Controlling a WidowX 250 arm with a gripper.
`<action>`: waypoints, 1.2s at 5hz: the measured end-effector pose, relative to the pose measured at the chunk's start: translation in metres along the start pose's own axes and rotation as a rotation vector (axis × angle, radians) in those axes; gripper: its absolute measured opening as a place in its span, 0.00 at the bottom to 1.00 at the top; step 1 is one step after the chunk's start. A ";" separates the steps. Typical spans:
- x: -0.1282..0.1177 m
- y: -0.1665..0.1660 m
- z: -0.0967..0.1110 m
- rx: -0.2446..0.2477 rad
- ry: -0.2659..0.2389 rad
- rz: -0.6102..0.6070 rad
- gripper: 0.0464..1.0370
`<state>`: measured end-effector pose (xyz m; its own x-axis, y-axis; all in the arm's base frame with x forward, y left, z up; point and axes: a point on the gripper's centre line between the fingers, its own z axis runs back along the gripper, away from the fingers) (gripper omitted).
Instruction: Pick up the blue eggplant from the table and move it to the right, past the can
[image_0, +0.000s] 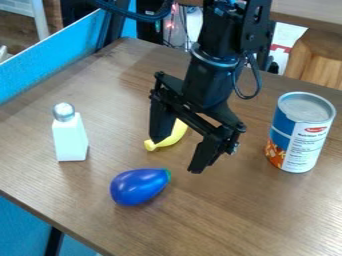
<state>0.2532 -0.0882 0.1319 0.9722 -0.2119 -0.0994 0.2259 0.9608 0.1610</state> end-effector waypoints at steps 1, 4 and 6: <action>-0.002 -0.001 -0.009 0.005 0.035 -0.009 0.97; -0.033 0.020 -0.008 0.035 0.024 -0.148 0.97; -0.030 0.034 -0.032 0.026 0.062 -0.160 0.97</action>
<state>0.2299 -0.0431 0.1087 0.9182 -0.3497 -0.1861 0.3798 0.9106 0.1631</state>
